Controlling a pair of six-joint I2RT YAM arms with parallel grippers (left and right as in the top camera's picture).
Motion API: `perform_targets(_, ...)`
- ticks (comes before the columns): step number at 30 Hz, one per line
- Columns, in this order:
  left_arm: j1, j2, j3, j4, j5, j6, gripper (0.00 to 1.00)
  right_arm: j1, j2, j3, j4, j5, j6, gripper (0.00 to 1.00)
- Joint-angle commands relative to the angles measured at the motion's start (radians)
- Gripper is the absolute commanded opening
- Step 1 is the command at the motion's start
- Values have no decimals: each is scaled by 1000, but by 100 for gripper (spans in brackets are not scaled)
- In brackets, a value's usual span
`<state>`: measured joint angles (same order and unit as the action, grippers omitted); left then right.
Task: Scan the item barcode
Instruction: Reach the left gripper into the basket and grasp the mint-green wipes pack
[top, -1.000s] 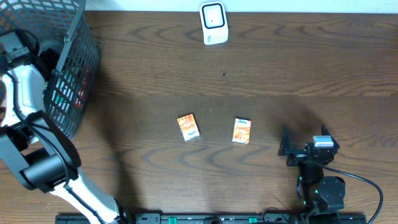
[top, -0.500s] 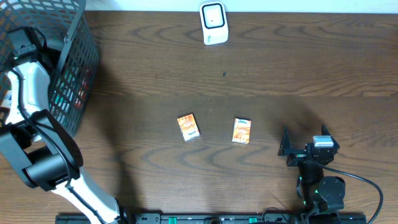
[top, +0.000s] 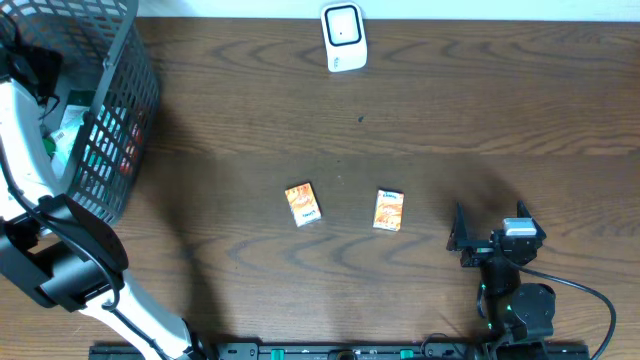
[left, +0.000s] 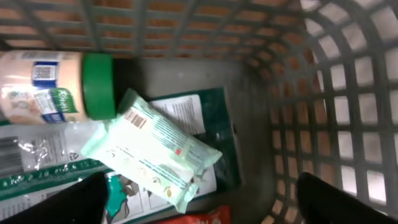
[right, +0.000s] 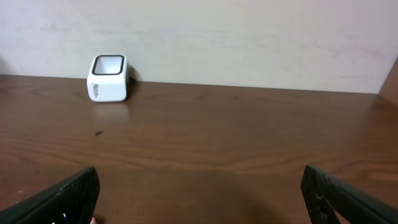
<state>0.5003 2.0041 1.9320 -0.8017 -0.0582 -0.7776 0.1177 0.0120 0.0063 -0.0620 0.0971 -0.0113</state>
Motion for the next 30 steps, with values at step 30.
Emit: perform_targets(30, -1, 293, -50, -48, 63, -354, 81, -6, -5, -1, -3, -2, -5, 99)
